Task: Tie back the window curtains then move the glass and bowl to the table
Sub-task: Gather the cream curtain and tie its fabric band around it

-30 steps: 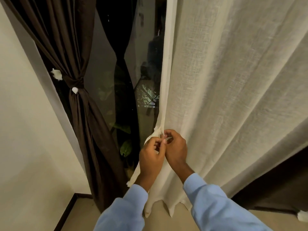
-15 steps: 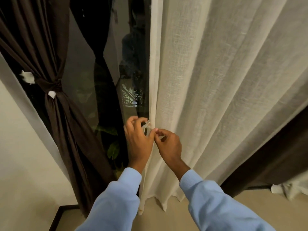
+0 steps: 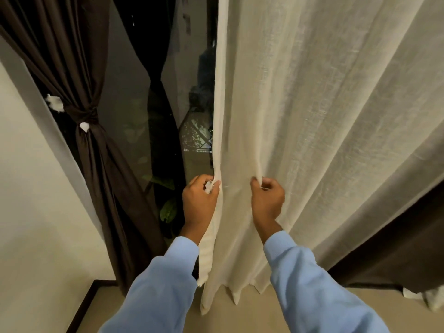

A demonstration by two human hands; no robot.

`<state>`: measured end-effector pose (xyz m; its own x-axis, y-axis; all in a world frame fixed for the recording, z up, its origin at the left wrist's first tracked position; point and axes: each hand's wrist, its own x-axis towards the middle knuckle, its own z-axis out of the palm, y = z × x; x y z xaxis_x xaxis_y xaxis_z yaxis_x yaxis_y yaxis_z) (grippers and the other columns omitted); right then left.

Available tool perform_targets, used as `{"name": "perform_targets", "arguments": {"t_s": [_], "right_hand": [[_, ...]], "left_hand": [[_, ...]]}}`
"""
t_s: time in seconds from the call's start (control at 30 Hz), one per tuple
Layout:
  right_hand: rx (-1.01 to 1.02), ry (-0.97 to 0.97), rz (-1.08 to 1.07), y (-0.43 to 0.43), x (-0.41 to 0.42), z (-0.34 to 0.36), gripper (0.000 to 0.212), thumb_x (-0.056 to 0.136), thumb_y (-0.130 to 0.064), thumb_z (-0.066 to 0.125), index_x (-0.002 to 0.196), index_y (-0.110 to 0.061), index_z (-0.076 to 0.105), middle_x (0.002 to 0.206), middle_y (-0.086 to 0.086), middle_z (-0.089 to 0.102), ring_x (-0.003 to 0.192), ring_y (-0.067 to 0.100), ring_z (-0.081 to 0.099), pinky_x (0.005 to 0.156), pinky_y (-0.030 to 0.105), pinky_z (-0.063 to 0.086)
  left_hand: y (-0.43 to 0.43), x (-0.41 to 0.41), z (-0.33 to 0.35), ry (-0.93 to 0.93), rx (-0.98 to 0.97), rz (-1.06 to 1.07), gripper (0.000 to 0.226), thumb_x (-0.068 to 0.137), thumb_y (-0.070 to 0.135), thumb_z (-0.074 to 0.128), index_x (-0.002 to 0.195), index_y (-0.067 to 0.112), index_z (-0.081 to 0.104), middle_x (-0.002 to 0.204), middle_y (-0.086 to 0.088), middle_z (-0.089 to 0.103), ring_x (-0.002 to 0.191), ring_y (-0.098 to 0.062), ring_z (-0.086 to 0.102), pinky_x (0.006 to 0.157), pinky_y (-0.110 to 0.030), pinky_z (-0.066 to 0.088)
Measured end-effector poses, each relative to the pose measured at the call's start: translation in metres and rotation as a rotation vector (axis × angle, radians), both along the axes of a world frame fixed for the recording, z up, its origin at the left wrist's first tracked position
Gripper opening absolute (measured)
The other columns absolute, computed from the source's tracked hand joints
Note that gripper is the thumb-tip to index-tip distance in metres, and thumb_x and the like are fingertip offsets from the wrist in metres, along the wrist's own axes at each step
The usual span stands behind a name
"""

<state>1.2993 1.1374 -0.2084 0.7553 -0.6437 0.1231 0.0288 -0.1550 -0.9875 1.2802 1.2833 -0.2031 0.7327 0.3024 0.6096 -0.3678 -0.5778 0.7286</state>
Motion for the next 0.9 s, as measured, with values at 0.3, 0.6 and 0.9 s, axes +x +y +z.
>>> {"name": "perform_targets", "arguments": {"t_s": [0.3, 0.6, 0.9], "right_hand": [[-0.158, -0.302, 0.419, 0.007, -0.031, -0.026, 0.010, 0.087, -0.008, 0.072, 0.096, -0.010, 0.075, 0.095, -0.004, 0.066, 0.082, 0.007, 0.064, 0.069, 0.015, 0.052], [-0.054, -0.271, 0.480, -0.025, -0.042, -0.024, 0.015, 0.091, -0.019, 0.069, 0.105, -0.016, 0.075, 0.087, -0.002, 0.071, 0.077, 0.008, 0.065, 0.070, 0.011, 0.051], [-0.257, -0.270, 0.742, -0.056, -0.041, -0.033, 0.019, 0.095, -0.014, 0.064, 0.109, -0.013, 0.076, 0.091, -0.001, 0.071, 0.082, 0.004, 0.064, 0.073, 0.013, 0.049]], "left_hand": [[-0.040, -0.027, 0.008, 0.084, -0.025, -0.014, 0.018, 0.086, 0.023, 0.069, 0.101, 0.017, 0.059, 0.089, 0.005, 0.062, 0.084, -0.016, 0.064, 0.073, -0.028, 0.057], [-0.086, -0.042, 0.007, 0.108, -0.129, -0.049, 0.018, 0.087, 0.028, 0.067, 0.102, 0.017, 0.063, 0.089, 0.004, 0.067, 0.080, -0.013, 0.067, 0.074, -0.027, 0.059], [-0.112, -0.046, 0.015, 0.085, -0.133, 0.107, 0.017, 0.085, 0.020, 0.070, 0.098, 0.021, 0.059, 0.073, 0.011, 0.057, 0.064, -0.005, 0.058, 0.060, -0.008, 0.048]]}}
